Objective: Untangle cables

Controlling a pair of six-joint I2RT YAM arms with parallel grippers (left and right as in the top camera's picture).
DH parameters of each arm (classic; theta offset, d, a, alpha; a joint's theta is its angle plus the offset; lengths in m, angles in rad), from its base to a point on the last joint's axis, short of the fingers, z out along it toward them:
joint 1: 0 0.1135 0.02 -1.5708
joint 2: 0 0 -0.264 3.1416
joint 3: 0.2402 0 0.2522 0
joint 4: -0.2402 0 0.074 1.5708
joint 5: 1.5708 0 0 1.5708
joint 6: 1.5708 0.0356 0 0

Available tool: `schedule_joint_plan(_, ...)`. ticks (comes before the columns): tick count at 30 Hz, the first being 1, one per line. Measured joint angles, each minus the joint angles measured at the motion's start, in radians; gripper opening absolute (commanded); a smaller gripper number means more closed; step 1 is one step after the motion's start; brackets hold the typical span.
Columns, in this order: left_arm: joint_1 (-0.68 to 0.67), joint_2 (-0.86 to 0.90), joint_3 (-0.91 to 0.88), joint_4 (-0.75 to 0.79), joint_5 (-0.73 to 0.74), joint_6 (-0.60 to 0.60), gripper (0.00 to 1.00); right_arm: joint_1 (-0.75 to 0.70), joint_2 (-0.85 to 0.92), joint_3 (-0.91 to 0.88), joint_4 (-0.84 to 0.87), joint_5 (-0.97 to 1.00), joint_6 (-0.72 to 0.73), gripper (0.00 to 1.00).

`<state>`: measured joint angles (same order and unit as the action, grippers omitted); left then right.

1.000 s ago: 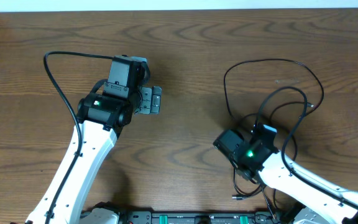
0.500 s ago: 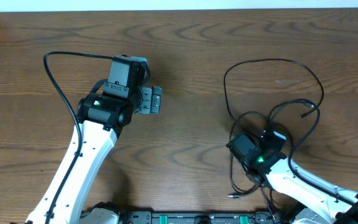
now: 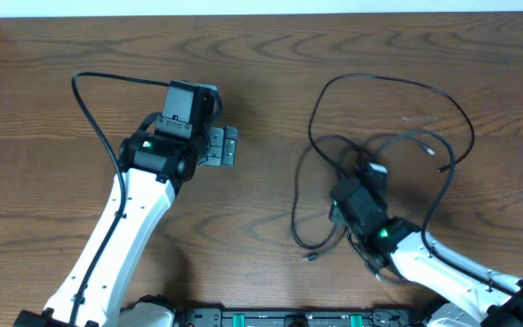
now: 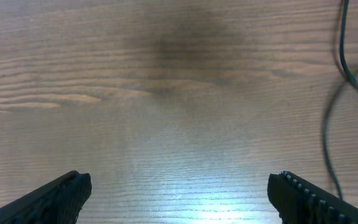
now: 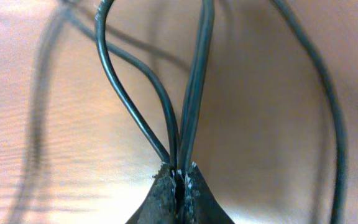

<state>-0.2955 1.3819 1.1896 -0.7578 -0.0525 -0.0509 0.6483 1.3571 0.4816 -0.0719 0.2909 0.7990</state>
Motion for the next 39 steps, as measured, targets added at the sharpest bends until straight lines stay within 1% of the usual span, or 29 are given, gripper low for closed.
schedule_joint_plan(4, 0.0, 0.027, 0.0, 0.002, 0.0, 0.0, 0.96, -0.063, 0.006, 0.157, -0.003, -0.127, -0.206, 0.01)
schedule_joint_plan(7, 0.0, 0.038, 0.0, 0.008, 0.0, 0.0, 0.96, -0.116, 0.007, 0.314, -0.064, -0.217, -0.346, 0.01)
schedule_joint_plan(10, 0.0, 0.039, 0.0, 0.016, 0.001, 0.0, 0.96, -0.157, 0.01, 0.454, -0.118, -0.279, -0.443, 0.01)
schedule_joint_plan(13, 0.0, 0.039, 0.0, 0.024, 0.011, 0.0, 0.96, -0.183, 0.022, 0.581, -0.156, -0.332, -0.51, 0.01)
schedule_joint_plan(17, 0.0, 0.039, 0.0, 0.04, 0.107, 0.0, 0.96, -0.186, 0.048, 0.666, -0.179, -0.369, -0.553, 0.01)
schedule_joint_plan(23, 0.0, 0.039, 0.0, 0.121, 0.32, 0.0, 0.96, -0.186, 0.106, 0.673, -0.203, -0.392, -0.577, 0.01)
schedule_joint_plan(26, 0.0, 0.039, 0.0, 0.18, 0.386, 0.0, 0.96, -0.186, 0.117, 0.673, -0.207, -0.396, -0.58, 0.02)
schedule_joint_plan(31, 0.0, 0.039, 0.0, 0.309, 0.429, 0.026, 0.96, -0.186, 0.117, 0.692, -0.237, -0.422, -0.593, 0.05)
schedule_joint_plan(34, 0.0, 0.039, 0.0, 0.385, 0.442, 0.072, 0.96, -0.186, 0.117, 0.737, -0.28, -0.448, -0.601, 0.04)
schedule_joint_plan(37, 0.0, 0.042, 0.0, 0.427, 0.447, 0.114, 0.96, -0.186, 0.117, 0.795, -0.326, -0.461, -0.605, 0.04)
schedule_joint_plan(38, 0.0, 0.045, 0.0, 0.432, 0.447, 0.129, 0.96, -0.186, 0.117, 0.82, -0.355, -0.464, -0.606, 0.06)
schedule_joint_plan(39, 0.0, 0.051, 0.0, 0.434, 0.448, 0.138, 0.95, -0.186, 0.117, 0.838, -0.375, -0.467, -0.606, 0.13)
